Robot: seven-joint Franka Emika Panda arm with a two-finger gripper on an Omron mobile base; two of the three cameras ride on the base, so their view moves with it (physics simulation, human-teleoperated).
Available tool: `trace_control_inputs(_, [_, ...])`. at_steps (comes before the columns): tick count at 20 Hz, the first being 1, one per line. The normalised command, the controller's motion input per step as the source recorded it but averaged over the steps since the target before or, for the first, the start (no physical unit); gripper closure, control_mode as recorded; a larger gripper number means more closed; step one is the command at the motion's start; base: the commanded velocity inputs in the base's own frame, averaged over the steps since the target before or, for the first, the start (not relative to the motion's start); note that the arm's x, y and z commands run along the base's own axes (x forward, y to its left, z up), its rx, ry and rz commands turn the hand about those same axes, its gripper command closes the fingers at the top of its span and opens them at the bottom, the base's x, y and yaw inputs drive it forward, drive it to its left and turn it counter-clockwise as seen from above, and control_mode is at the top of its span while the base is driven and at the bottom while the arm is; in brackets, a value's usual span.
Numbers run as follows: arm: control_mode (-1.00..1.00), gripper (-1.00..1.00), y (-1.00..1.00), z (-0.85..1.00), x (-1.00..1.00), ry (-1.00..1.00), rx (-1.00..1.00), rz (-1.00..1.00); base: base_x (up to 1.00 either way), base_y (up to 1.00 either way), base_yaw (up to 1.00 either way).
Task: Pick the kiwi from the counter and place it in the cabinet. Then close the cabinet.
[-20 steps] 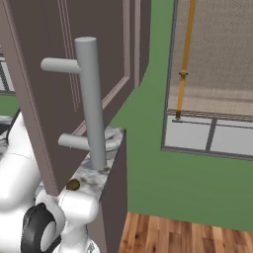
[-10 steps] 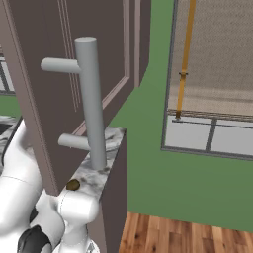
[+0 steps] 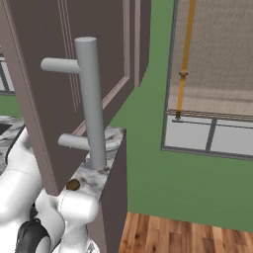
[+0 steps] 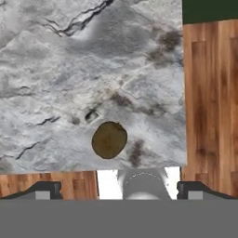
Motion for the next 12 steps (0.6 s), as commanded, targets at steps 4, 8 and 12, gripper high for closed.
trace_control_inputs(4, [-1.0,-1.0,0.04,-0.48,0.0,0.17,0.0,-0.07,0.0,0.0,0.0])
trace_control_inputs(8, [-1.0,-1.0,0.04,-0.51,0.0,0.15,0.0,-0.05,0.0,0.0,0.0])
trace_control_inputs(12, [-1.0,-1.0,0.14,-0.4,0.0,0.06,-0.01,-0.05,0.0,0.0,0.0])
